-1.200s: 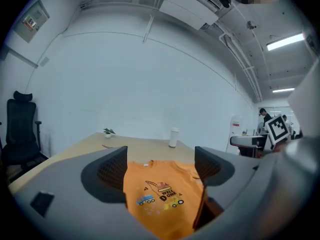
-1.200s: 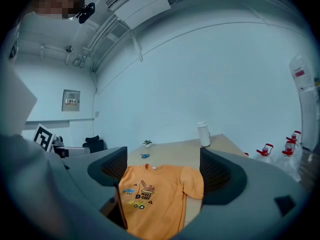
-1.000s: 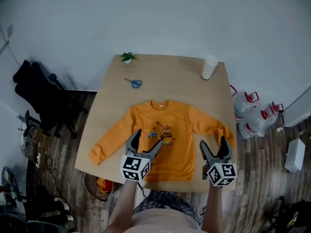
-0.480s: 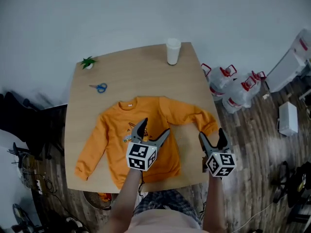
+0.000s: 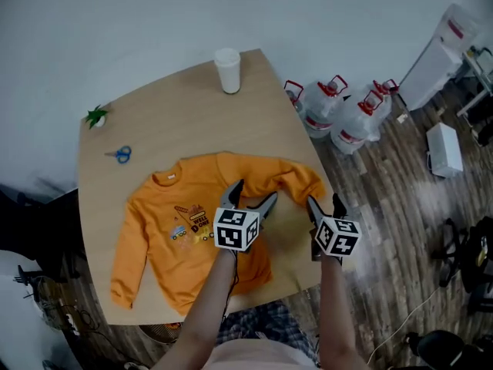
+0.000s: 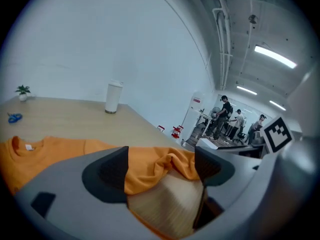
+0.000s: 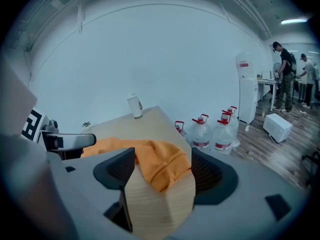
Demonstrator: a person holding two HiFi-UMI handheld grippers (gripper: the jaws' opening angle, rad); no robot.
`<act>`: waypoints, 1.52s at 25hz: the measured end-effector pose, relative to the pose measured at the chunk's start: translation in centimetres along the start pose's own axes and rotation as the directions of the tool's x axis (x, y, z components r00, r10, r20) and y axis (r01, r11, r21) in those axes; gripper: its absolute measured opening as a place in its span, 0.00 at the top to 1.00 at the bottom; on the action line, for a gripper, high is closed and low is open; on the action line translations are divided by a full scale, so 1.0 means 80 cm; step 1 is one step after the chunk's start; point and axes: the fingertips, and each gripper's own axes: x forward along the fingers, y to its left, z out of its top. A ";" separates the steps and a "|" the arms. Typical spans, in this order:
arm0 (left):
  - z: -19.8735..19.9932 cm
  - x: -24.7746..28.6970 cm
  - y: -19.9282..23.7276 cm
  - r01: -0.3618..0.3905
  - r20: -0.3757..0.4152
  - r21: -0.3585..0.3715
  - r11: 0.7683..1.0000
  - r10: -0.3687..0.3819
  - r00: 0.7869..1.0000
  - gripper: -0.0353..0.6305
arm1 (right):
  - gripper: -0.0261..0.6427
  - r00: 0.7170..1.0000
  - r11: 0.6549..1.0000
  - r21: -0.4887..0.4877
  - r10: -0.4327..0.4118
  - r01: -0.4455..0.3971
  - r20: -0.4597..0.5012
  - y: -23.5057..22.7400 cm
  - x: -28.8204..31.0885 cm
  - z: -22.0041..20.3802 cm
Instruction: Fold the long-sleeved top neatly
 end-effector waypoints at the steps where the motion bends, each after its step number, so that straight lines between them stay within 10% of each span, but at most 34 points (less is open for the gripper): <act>1: -0.004 0.009 0.000 0.003 -0.012 -0.021 1.000 -0.003 1.000 0.32 | 0.45 1.000 1.000 0.011 -0.013 0.013 -0.018 -0.005 0.007 -0.004; 24: -0.037 0.054 -0.004 -0.006 -0.121 -0.046 0.999 0.000 0.993 0.32 | 0.66 0.976 0.985 0.125 -0.094 0.120 -0.197 -0.042 0.075 -0.070; 29: -0.042 0.046 0.004 -0.026 -0.122 -0.060 0.998 0.018 0.992 0.32 | 0.91 0.981 0.984 0.143 -0.085 0.110 -0.174 -0.035 0.074 -0.062; 38: -0.021 0.004 0.045 -0.111 -0.071 -0.112 0.987 0.104 0.992 0.32 | 0.92 0.999 0.998 0.061 -0.023 0.026 -0.049 -0.007 0.048 0.012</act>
